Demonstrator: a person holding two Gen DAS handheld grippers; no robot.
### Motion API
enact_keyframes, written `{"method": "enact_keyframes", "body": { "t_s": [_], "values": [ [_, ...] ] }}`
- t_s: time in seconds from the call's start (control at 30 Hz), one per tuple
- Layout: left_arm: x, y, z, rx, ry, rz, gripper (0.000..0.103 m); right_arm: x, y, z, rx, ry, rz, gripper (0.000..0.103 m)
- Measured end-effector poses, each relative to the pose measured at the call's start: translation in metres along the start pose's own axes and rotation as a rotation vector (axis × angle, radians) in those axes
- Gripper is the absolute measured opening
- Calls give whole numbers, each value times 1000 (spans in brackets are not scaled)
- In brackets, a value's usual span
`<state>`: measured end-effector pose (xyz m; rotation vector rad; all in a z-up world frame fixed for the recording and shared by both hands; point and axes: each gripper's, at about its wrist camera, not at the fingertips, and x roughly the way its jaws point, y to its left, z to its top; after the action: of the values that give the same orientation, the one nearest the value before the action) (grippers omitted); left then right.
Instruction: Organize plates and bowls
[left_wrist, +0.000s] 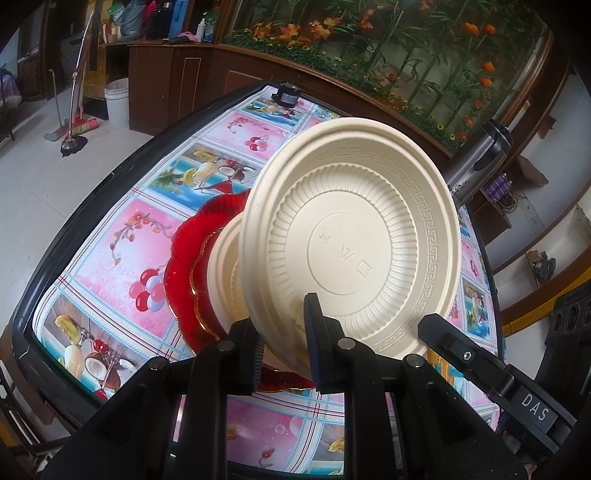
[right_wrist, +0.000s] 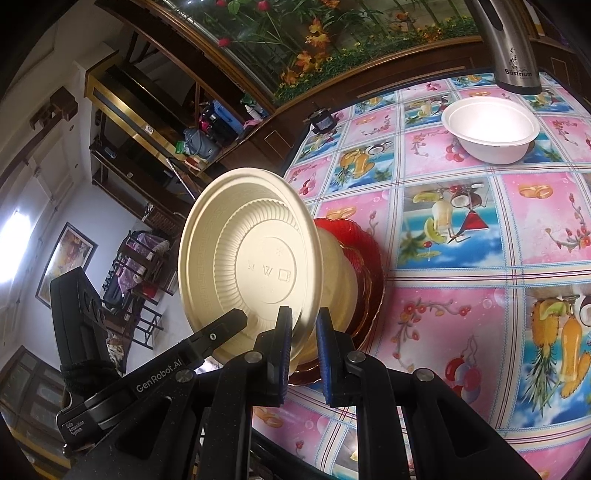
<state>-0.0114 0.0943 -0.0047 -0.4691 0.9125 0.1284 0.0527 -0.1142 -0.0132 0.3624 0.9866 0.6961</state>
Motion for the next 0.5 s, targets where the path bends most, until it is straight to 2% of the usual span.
{"method": "enact_keyframes", "body": {
  "t_s": [0.5],
  "values": [
    [2,6,-6,-10,17,-3,18,2,1,-4,-3,16,-8,13]
  ]
}}
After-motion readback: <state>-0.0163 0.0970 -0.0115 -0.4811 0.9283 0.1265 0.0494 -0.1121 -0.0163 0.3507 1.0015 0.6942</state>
